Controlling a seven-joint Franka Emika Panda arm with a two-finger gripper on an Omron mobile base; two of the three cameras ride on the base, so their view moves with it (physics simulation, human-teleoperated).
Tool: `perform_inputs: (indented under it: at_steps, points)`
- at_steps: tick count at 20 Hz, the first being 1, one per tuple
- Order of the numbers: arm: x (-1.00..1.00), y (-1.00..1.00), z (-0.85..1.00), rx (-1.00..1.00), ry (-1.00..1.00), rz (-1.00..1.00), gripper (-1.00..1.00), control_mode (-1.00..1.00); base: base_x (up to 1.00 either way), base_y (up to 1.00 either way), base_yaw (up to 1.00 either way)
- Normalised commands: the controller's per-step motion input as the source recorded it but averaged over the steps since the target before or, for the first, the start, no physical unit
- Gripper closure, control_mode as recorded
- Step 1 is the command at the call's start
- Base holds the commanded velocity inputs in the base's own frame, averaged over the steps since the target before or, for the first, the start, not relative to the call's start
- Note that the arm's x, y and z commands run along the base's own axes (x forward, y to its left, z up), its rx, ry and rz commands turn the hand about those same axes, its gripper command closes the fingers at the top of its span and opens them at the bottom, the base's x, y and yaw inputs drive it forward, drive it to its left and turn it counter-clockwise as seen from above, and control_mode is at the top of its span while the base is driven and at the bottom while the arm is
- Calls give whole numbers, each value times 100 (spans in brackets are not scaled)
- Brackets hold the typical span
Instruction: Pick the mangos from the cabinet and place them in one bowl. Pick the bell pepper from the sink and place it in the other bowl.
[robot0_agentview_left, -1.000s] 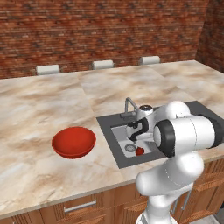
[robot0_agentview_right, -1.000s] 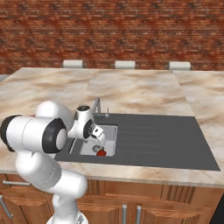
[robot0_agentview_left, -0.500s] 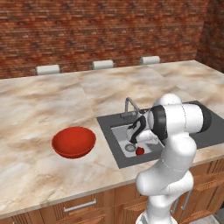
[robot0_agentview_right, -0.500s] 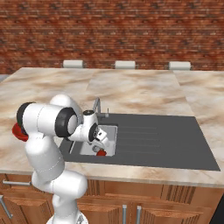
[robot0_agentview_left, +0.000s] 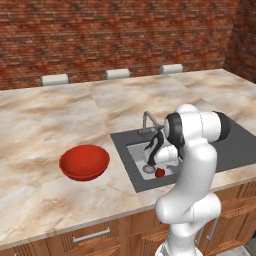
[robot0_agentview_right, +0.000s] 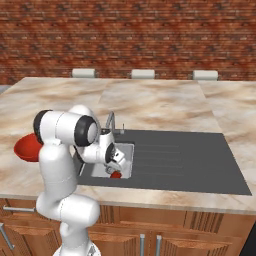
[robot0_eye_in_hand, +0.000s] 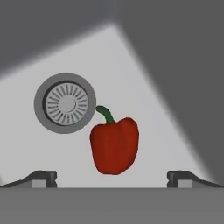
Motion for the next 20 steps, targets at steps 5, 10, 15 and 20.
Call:
perform_inputs:
  at_steps: [5, 10, 15, 20]
  points:
    - [31, -8, -40, 0, 0, -1, -100, -100, 0, 0, 0]
    - [6, -3, -39, 0, 5, -1, -100, -100, 0, 0, 0]
    - [0, -6, -31, 0, 7, -2, -100, -100, 0, 0, 0]
    - [8, -5, -24, 0, 2, -1, 100, -100, 0, 0, 0]
